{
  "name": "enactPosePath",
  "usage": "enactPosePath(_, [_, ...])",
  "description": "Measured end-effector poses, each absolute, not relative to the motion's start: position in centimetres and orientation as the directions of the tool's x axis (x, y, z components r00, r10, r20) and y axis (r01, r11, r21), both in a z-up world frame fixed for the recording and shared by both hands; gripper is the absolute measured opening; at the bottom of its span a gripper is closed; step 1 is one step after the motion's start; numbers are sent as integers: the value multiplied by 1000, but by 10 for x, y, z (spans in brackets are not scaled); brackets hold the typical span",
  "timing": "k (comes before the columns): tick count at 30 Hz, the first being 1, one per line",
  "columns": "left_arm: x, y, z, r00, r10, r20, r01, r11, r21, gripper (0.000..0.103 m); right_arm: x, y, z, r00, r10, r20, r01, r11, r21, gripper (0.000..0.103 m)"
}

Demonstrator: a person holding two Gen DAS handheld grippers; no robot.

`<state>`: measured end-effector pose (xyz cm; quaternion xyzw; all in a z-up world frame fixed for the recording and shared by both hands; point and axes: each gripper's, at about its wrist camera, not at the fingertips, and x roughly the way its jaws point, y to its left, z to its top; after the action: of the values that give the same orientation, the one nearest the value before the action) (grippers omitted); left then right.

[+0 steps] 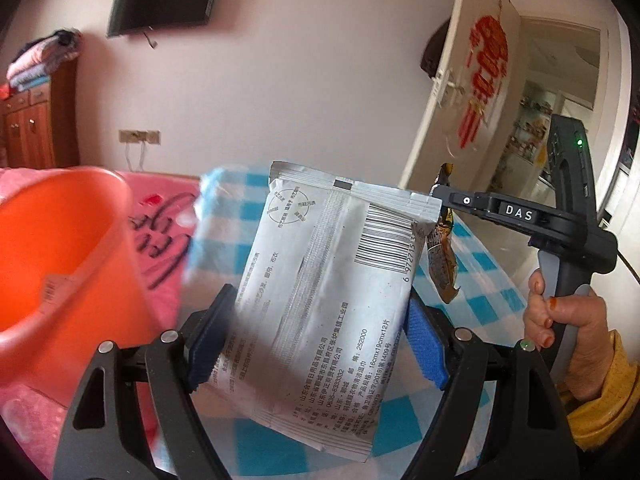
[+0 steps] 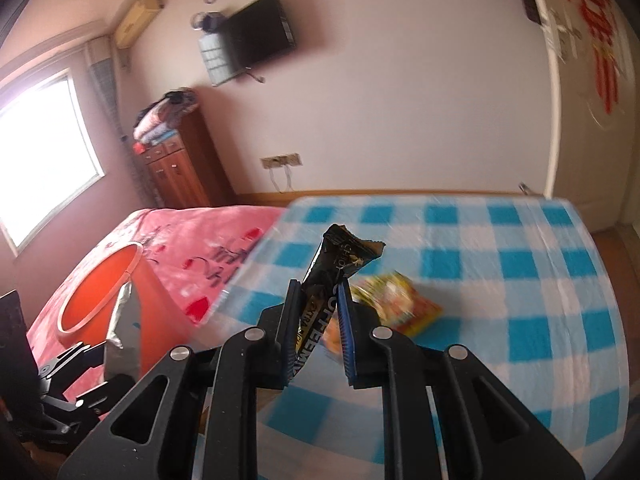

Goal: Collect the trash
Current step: 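Carry packet and sachet over the orange bucket and open both tools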

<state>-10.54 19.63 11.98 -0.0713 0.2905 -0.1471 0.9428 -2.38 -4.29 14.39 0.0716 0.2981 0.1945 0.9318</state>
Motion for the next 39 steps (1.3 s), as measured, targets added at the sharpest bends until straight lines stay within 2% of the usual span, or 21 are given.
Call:
enactPosePath(7, [-123,249,158,864,-180,-471,98,976,-193,80,-17,27,182,725,505,-469,-457,862,221,19])
enactPosePath(11, [-134,285,176,894,-91,-439,3,981,-196,73,-16,73,200,703,566,-432,-537,820,200,19])
enactPosePath(14, [-138,310,183,902,-71,-425,-35,971,-235,70,-15,106,208,679,607,-413,-588,787,189,19])
enactPosePath(25, [-129,360,144,872,23,-488,-183,941,-283,68,-12,194,193,621,658,-426,-668,728,153,19])
enactPosePath(32, [-139,375,143,887,40,-460,-196,935,-295,68,-7,222,178,600,658,-455,-686,716,130,21])
enactPosePath(35, [-151,378,142,895,49,-443,-195,936,-292,68,-2,231,165,575,657,-487,-691,709,142,24])
enactPosePath(36, [-154,378,142,897,51,-440,-195,937,-290,68,-2,233,162,562,665,-492,-698,701,149,29])
enactPosePath(38, [-167,378,140,903,58,-425,-191,941,-278,73,-5,234,157,565,663,-492,-700,700,141,42])
enactPosePath(39, [-172,378,139,906,61,-419,-189,944,-271,76,-6,233,156,566,663,-490,-699,701,142,53])
